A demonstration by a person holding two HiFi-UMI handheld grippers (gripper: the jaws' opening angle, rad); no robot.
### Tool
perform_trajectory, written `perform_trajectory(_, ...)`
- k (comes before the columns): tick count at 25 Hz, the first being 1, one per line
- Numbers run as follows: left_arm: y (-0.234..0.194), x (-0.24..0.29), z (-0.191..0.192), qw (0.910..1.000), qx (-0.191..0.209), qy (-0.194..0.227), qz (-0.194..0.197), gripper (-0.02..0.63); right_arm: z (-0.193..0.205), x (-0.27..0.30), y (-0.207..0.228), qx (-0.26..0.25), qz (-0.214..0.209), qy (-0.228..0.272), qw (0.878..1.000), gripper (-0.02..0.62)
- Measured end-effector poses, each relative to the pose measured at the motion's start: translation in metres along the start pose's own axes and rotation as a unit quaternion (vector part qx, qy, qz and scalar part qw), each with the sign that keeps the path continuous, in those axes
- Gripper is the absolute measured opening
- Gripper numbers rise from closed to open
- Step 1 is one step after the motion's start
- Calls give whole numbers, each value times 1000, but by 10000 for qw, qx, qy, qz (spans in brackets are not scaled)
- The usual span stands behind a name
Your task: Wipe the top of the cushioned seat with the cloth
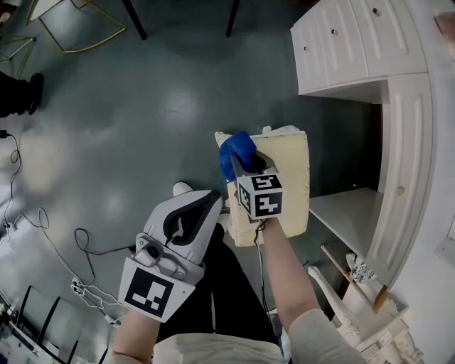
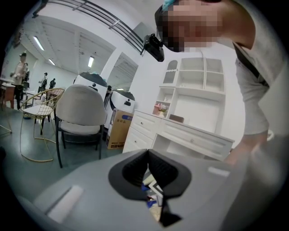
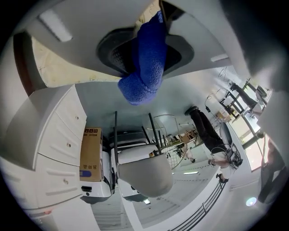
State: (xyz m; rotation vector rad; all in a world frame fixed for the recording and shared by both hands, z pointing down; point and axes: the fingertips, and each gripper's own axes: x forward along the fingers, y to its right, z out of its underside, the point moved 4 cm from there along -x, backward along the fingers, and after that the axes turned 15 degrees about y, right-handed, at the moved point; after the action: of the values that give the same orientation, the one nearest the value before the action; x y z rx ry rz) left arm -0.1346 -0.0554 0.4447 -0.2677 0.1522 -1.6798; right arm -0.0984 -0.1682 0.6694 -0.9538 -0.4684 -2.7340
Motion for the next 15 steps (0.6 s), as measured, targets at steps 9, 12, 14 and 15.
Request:
perform_trajectory(9, 8, 10, 2, 10000, 49, -35, -15, 0, -2, -18, 49, -16, 299, 81, 9995, 112)
perform_trajectory(12, 14, 13, 2, 10000, 36, -4, -17, 0, -1, -30, 79, -39, 549, 79, 9985, 112)
perform_trajectory(14, 18, 16, 2, 10000, 47, -3, -1, 0, 0, -38, 98, -50, 707, 70, 9975, 112)
perform_trajectory(15, 20, 17, 3, 10000, 49, -3, 7, 0, 0, -42, 107, -38, 787, 70, 9969, 112)
